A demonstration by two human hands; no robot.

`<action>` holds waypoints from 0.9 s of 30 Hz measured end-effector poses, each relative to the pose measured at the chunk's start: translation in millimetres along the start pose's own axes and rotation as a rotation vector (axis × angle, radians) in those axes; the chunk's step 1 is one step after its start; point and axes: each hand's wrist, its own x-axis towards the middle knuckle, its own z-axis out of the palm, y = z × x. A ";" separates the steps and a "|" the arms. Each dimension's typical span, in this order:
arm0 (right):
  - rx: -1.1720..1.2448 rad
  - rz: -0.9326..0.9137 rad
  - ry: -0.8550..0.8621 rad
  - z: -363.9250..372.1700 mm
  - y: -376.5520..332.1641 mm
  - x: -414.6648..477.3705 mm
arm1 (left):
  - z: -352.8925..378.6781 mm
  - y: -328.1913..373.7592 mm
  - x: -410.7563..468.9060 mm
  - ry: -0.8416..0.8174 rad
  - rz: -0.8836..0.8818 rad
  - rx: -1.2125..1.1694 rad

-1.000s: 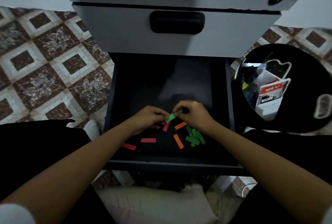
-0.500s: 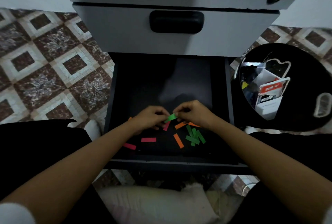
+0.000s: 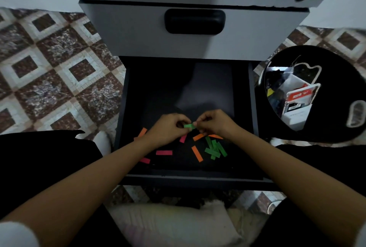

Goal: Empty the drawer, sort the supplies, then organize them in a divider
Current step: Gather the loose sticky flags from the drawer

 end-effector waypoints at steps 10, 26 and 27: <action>0.403 0.191 -0.077 -5.7 0.3 -8.4 | 3.6 5.0 -7.0 0.046 0.168 0.349; -0.970 0.100 0.077 -5.1 35.3 -40.1 | 2.3 4.9 -14.9 -0.017 0.057 0.448; -0.970 0.109 0.079 -4.6 36.1 -41.7 | 2.4 5.1 -14.7 -0.023 0.051 0.450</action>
